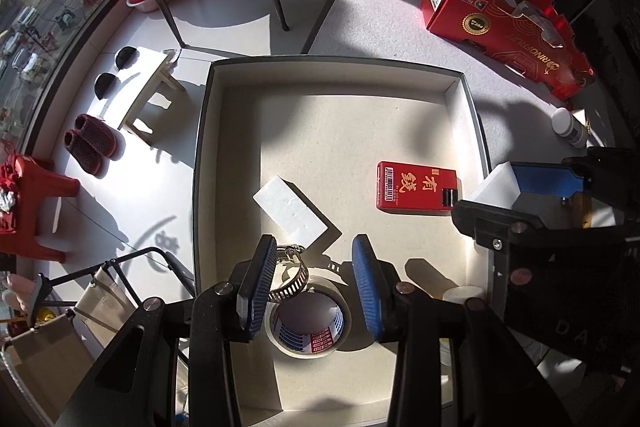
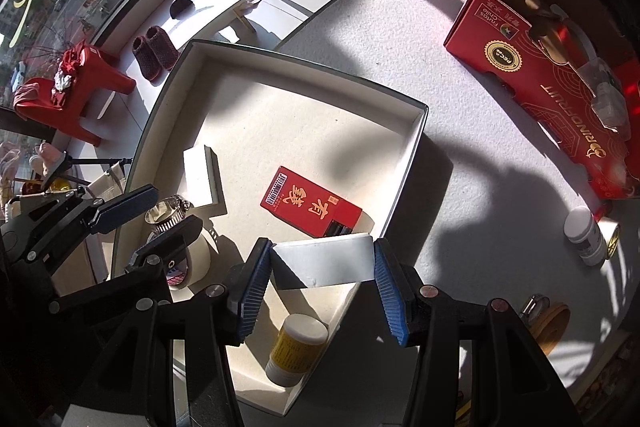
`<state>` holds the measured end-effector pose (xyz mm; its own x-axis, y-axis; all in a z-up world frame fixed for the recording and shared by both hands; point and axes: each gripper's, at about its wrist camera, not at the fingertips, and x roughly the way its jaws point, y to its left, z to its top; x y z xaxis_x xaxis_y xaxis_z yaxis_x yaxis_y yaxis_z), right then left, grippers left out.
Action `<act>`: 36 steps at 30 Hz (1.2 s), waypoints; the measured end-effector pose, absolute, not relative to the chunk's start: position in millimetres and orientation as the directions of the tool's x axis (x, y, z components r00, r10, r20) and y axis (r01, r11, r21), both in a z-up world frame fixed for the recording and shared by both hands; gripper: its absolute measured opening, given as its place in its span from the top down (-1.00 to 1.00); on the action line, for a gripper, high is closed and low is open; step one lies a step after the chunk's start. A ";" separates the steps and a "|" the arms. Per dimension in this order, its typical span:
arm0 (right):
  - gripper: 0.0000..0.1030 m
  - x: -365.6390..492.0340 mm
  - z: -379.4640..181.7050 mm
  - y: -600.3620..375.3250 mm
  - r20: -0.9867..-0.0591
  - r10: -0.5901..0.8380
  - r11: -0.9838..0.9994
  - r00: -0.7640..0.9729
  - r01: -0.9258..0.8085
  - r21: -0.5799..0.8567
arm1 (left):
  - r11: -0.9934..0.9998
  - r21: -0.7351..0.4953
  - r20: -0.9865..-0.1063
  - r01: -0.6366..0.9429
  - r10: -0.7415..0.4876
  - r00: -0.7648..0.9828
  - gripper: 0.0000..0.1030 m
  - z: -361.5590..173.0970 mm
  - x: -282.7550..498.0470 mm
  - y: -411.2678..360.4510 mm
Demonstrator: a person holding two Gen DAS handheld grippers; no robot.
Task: Organize rigid objects
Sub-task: 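Open the left tool to drop the hose clamp while the right tool releases the white block, then move the left tool toward the grey plug while the right tool approaches the yellow utility knife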
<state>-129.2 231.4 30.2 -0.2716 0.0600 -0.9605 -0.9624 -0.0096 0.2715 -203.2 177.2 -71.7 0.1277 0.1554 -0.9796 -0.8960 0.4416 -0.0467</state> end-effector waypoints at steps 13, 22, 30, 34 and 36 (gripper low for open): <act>-0.62 -116.0 31.8 227.7 -0.962 0.054 0.021 -0.269 -0.963 0.270 | 0.424 -0.016 -0.981 -0.906 0.169 0.097 -0.99 -67.9 -204.9 170.3; -1.00 -80.0 23.9 187.1 -0.947 0.015 0.168 -0.320 -0.933 0.318 | 0.441 -0.017 -0.985 -0.898 0.146 0.090 -0.99 -62.5 -199.4 151.3; -1.00 -58.3 12.7 131.5 -0.940 -0.039 0.261 -0.338 -0.912 0.317 | 0.495 -0.021 -0.994 -0.868 0.085 0.072 -0.99 -65.4 -187.5 121.0; -1.00 -49.8 4.9 107.9 -0.936 -0.064 0.309 -0.346 -0.899 0.311 | 0.530 -0.020 -0.996 -0.848 0.063 0.063 -0.99 -66.3 -178.0 105.4; -1.00 -44.7 2.5 95.6 -0.934 -0.070 0.327 -0.350 -0.893 0.310 | 0.546 -0.025 -0.996 -0.837 0.054 0.065 -0.99 -65.0 -172.4 97.6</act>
<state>-44.7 95.6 2.5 -0.3496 -0.0703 -0.9343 -0.8930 0.3266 0.3096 -172.4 97.6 -65.0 0.0652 0.0538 -0.9964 -0.8374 0.5460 -0.0253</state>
